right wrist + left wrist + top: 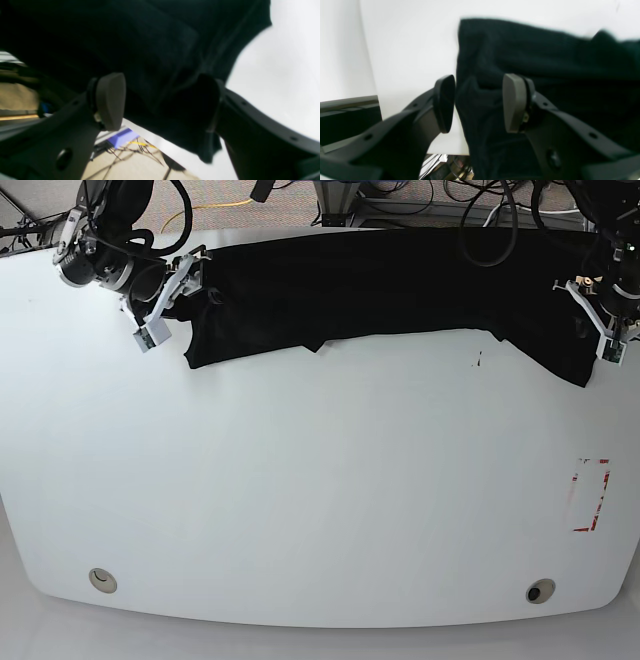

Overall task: Fold the T-shirt properly
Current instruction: 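Hold the folded edge with both grippers and straighten the strip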

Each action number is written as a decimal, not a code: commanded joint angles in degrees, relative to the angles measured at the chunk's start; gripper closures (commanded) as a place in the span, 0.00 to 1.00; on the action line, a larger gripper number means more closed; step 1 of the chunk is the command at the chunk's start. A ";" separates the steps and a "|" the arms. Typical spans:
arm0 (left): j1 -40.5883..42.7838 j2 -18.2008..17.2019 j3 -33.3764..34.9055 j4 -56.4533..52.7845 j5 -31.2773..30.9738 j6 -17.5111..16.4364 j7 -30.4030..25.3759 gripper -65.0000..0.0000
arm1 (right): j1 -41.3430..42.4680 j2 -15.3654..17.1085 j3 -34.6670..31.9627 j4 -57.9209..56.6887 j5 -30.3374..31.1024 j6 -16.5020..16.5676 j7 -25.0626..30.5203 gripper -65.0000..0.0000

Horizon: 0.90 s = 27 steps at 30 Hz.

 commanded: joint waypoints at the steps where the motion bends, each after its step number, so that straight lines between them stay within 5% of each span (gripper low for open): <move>1: 0.89 -0.96 -1.87 0.81 -0.79 0.36 -0.27 0.57 | 0.74 -1.36 0.07 1.06 3.67 0.08 0.93 0.34; 9: 8.36 -0.61 -2.57 -3.67 3.87 0.36 -0.27 0.60 | 1.71 -5.22 -4.85 -0.35 -1.95 0.08 0.93 0.37; 16: 6.78 -0.61 -2.40 -13.95 7.30 0.36 -0.45 0.69 | 0.91 -6.54 -10.13 -1.23 -12.59 0.08 3.08 0.80; 18: 4.67 -0.61 -0.99 -15.80 8.18 0.36 -0.45 0.69 | 1.53 -6.54 -10.66 -2.55 -16.02 0.08 3.34 0.85; 24: -0.34 -0.87 4.90 -18.97 10.91 0.36 -0.54 0.69 | 5.40 -6.10 -8.19 -9.84 -23.05 0.08 6.33 0.83; 27: -2.45 -0.79 7.71 -20.20 11.96 0.36 -0.54 0.69 | 5.75 -2.32 -7.32 -14.77 -23.49 0.08 11.34 0.83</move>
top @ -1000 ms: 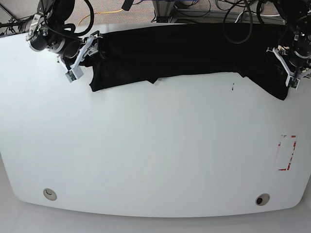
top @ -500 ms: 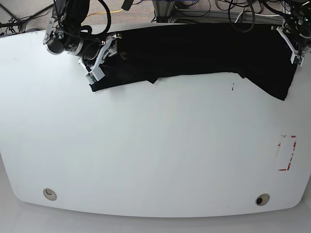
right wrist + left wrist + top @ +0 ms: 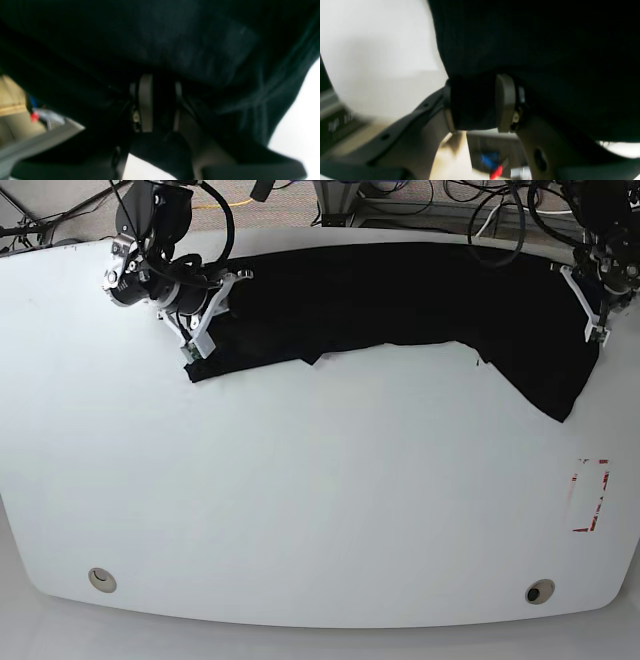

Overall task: Fold the T-shirt properly
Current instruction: 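Hold the folded edge with both grippers and straighten the strip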

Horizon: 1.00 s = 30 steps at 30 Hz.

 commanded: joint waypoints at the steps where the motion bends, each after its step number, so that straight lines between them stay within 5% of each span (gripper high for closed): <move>1: -1.08 0.24 2.58 -1.56 -0.12 -0.60 0.05 0.69 | 0.51 4.09 0.75 -4.29 -0.80 -0.07 3.20 0.83; 10: -6.44 0.07 6.89 -2.26 1.46 -0.60 0.32 0.68 | 4.29 10.86 1.63 -14.58 -0.80 -0.07 8.74 0.84; 21: -4.07 -0.55 3.20 2.93 0.75 -0.60 1.81 0.62 | 4.73 11.47 3.65 -14.31 -0.80 -0.07 9.09 0.84; 26: -4.33 -0.55 -2.96 11.37 -8.30 -0.60 9.02 0.62 | 4.55 11.21 3.65 -14.31 -0.80 -0.07 9.09 0.84; 30: -9.69 -0.55 -4.89 11.37 -13.75 -0.60 9.72 0.59 | 4.64 9.80 3.65 -14.31 -0.71 -0.07 9.00 0.84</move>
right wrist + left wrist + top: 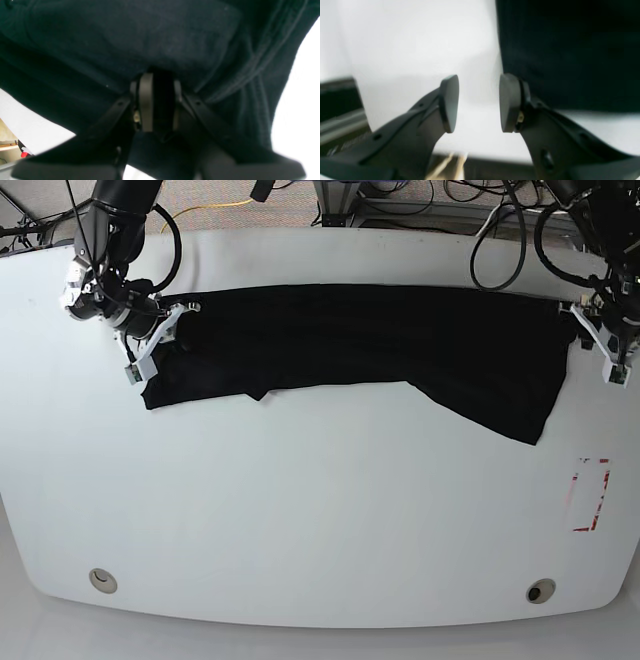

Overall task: Fold the T-shirt properly
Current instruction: 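Hold the folded edge with both grippers and straighten the strip, then move the left gripper to the hanging shirt corner and grasp it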

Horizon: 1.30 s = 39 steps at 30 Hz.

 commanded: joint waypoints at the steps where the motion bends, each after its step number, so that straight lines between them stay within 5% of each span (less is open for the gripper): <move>1: -3.17 -0.75 -0.08 -0.66 -1.16 0.27 -0.44 0.56 | -0.37 -0.43 -0.09 -0.08 -3.64 -0.97 -2.91 0.84; 5: -9.93 -0.04 -0.08 -5.49 -1.25 0.27 -0.44 0.40 | -0.28 -0.69 -0.09 -0.08 -3.64 -0.97 -2.91 0.84; 11: -20.57 0.31 -0.08 -17.27 -1.16 0.27 -1.14 0.31 | 0.60 -1.66 -0.26 -0.08 -3.73 -0.97 -2.91 0.84; 28: -28.04 -6.28 8.97 -48.13 -1.07 0.27 -23.56 0.32 | 1.39 -2.01 -0.26 -0.17 -3.73 -0.97 -2.91 0.84; 39: -30.07 -5.93 12.75 -53.58 -1.07 0.27 -25.58 0.32 | 1.39 -2.01 -0.26 -0.08 -3.73 -0.97 -2.91 0.84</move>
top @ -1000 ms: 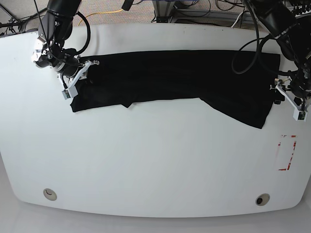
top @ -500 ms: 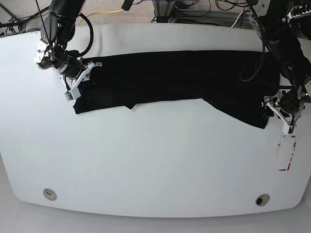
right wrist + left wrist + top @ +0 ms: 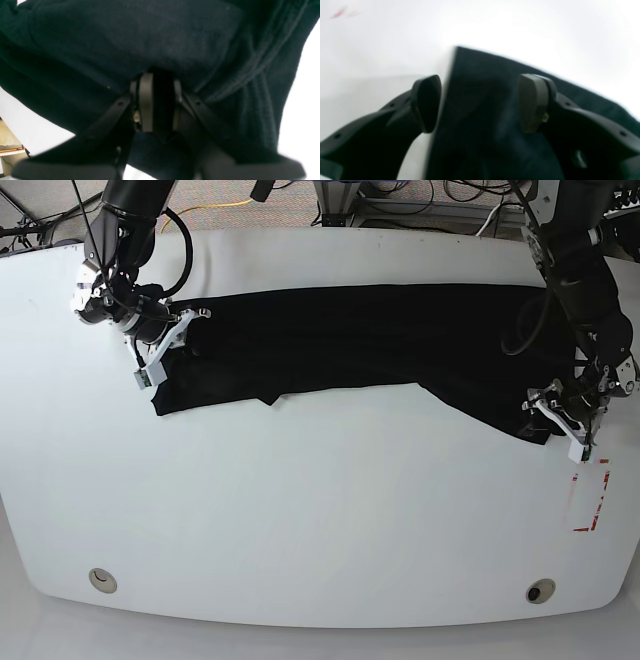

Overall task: Fold the T-shirt properly
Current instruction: 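Move the left gripper to the hanging shirt corner and grasp it, then fold the grasped corner with the left gripper up onto the strip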

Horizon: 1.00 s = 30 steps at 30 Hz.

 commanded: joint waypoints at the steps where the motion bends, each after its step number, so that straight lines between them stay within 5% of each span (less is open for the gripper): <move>1: -1.06 -0.93 0.19 0.32 0.00 -0.08 0.56 0.32 | -0.07 0.26 0.00 0.07 -2.99 -0.53 -2.91 0.84; 11: -1.06 -0.93 5.20 0.14 0.00 -0.08 0.47 0.34 | -0.16 0.26 0.00 0.07 -2.99 -0.53 -2.91 0.84; 20: -0.97 0.04 6.43 0.14 0.00 -0.08 -3.66 0.95 | -0.16 0.18 0.09 -0.28 -2.99 -0.53 -2.91 0.84; 30: 3.68 0.22 1.51 13.42 -0.18 -0.08 -1.82 0.97 | -0.07 0.18 0.18 -0.28 -3.43 -0.53 -2.91 0.84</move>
